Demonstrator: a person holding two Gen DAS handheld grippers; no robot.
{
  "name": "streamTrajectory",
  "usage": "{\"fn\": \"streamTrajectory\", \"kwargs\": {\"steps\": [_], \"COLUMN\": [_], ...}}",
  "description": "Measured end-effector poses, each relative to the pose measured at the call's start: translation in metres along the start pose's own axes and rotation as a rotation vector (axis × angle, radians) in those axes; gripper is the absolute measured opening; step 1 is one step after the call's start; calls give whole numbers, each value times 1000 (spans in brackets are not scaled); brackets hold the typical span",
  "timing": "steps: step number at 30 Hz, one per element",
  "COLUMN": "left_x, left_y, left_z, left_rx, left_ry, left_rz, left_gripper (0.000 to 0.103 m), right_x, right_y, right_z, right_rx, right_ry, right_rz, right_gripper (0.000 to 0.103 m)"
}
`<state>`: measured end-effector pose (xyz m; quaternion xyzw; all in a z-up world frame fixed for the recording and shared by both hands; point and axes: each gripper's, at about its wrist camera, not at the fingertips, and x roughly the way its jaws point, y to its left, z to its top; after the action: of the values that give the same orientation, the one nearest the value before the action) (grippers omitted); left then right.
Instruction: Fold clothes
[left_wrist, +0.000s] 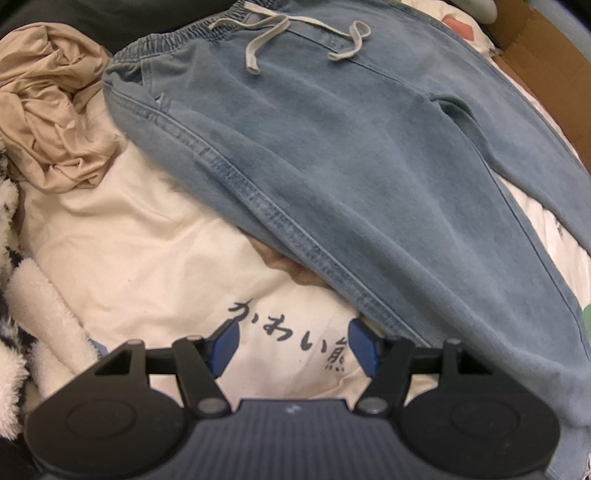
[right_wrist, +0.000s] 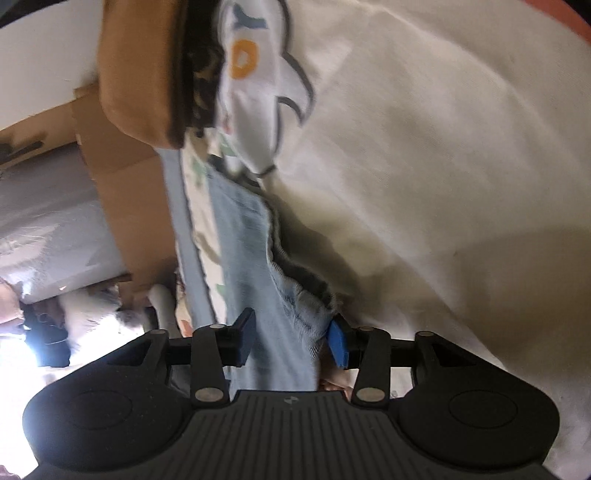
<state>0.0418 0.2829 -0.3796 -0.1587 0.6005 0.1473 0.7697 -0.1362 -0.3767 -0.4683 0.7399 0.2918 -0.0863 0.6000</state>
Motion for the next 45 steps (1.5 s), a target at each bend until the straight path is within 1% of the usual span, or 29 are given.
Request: {"fn": "streamTrajectory", "kwargs": {"steps": [1, 2, 5, 9, 10, 11, 12, 13, 17, 24, 25, 27, 28, 29, 31, 33, 36, 39, 40, 41, 42, 43, 45], "left_x": [-1, -1, -2, -3, -2, -2, -1, -1, 5, 14, 14, 14, 15, 15, 16, 14, 12, 11, 11, 11, 10, 8, 6], "left_y": [1, 0, 3, 8, 8, 9, 8, 8, 14, 28, 29, 29, 30, 31, 35, 41, 53, 67, 71, 75, 78, 81, 84], "left_z": [1, 2, 7, 10, 10, 10, 12, 11, 9, 7, 7, 8, 8, 8, 9, 10, 15, 22, 24, 26, 27, 27, 27], "left_rx": [9, 13, -2, -40, -50, -65, -80, -96, -184, -342, -358, -367, -374, -384, -423, -456, -485, -537, -554, -569, -566, -563, -545], "left_ry": [-1, -6, -15, -25, -27, -26, -25, -24, -25, -55, -60, -75, -79, -84, -89, -96, -110, -130, -137, -142, -141, -140, -139], "left_rz": [-2, -4, -10, -42, -54, -67, -79, -92, -138, -226, -235, -230, -230, -230, -238, -234, -200, -186, -181, -177, -175, -173, -174], "left_gripper": [68, 68, 68, 67, 67, 65, 64, 61, 59, 57, 54, 50, 45, 35, 23, 22, 23, 23, 17, 10, 9, 6, 5], "right_x": [0, 0, 0, 3, 5, 6, 7, 7, 2, -22, -24, -30, -32, -34, -38, -40, -43, -44, -44, -44, -45, -45, -45], "right_y": [3, 5, 13, 23, 26, 30, 35, 41, 63, 92, 94, 99, 100, 101, 101, 100, 94, 92, 92, 92, 92, 93, 93], "right_z": [-1, -1, 2, 11, 11, 11, 10, 9, 5, 1, -1, -3, -5, -7, -10, -14, -18, -23, -24, -25, -26, -27, -29], "right_rx": [-10, -19, -41, -92, -110, -133, -165, -197, -301, -386, -394, -409, -412, -418, -426, -427, -414, -419, -424, -426, -428, -430, -432], "right_ry": [-3, -6, -7, 24, 30, 34, 34, 33, 34, 23, 25, 28, 30, 32, 36, 41, 46, 57, 61, 65, 67, 70, 75], "right_rz": [0, 1, -9, -66, -81, -93, -99, -106, -149, -174, -180, -193, -200, -207, -222, -235, -258, -289, -301, -313, -323, -333, -354], "right_gripper": [25, 23, 23, 23, 15, 12, 10, 10, 9, 9, 9, 9, 9, 9, 9, 9, 9, 9, 9, 9, 9, 9, 9]}}
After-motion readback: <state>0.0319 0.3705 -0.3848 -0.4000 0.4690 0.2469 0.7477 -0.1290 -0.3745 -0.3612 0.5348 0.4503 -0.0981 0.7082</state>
